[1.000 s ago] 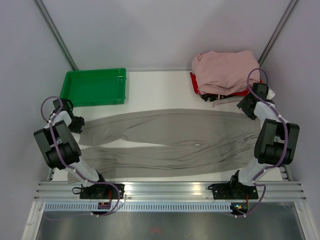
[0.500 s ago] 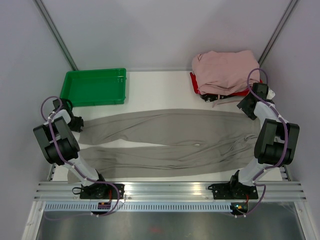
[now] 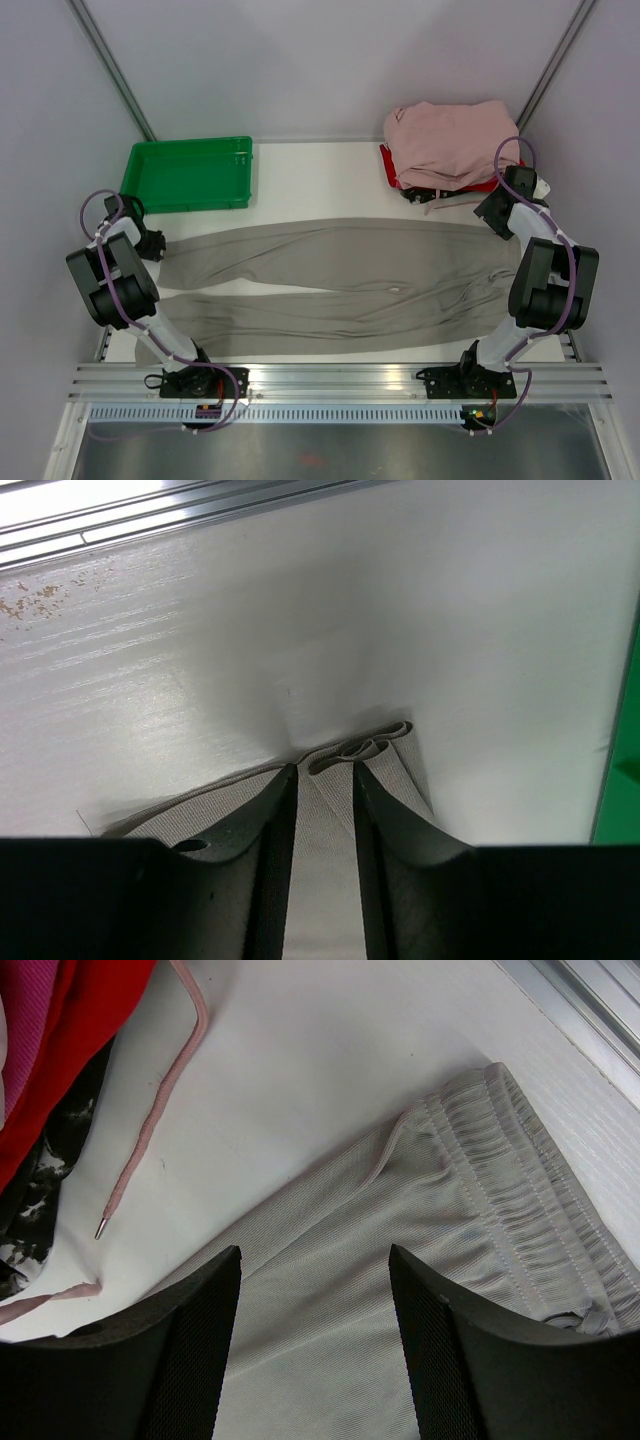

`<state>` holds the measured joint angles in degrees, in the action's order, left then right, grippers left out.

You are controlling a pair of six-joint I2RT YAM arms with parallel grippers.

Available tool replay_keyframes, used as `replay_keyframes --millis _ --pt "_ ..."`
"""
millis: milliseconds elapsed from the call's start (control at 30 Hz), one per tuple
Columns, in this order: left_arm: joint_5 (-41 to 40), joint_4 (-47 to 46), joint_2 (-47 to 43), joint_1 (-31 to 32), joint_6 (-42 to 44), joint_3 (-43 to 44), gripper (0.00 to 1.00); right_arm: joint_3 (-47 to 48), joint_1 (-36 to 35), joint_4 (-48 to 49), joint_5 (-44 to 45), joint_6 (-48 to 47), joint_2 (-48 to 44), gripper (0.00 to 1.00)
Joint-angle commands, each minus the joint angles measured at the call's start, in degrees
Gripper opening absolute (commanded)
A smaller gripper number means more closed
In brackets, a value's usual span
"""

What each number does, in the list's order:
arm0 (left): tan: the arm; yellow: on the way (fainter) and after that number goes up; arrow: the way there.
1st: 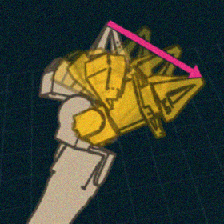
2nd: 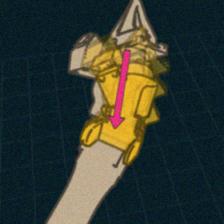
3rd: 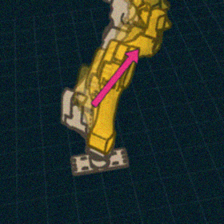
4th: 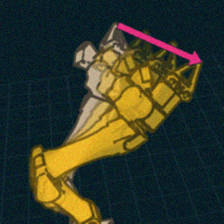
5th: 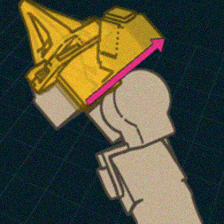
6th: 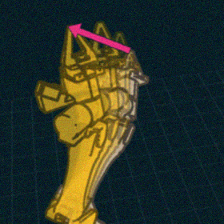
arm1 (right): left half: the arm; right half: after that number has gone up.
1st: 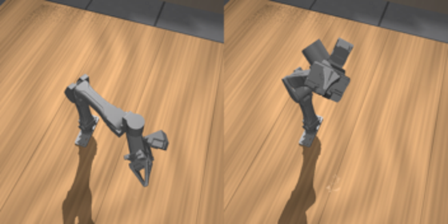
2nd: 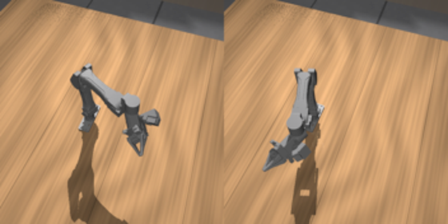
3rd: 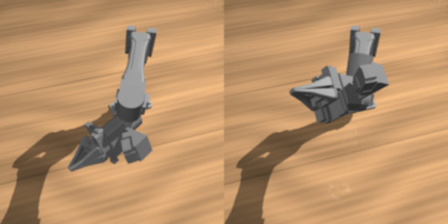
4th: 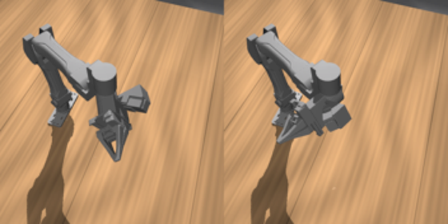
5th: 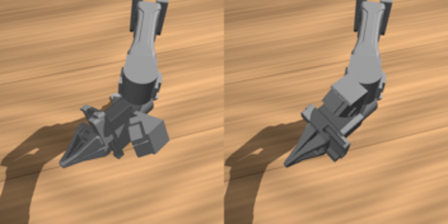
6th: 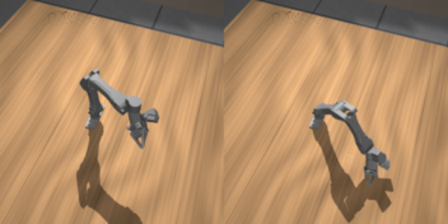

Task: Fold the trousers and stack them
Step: Flatten the trousers out

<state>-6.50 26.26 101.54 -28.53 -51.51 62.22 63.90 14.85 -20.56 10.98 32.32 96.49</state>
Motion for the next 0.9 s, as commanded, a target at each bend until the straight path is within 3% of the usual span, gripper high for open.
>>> replay_keyframes --millis 0,867 --pt "-0.44 -1.3 -1.08 -0.21 0.18 2.03 0.34 0.26 0.0 1.13 0.18 0.03 -0.86 0.68" --pt "1.05 -3.5 1.73 -0.29 -0.26 1.24 0.31 -0.35 0.0 0.52 0.71 0.47 -2.01 0.68"
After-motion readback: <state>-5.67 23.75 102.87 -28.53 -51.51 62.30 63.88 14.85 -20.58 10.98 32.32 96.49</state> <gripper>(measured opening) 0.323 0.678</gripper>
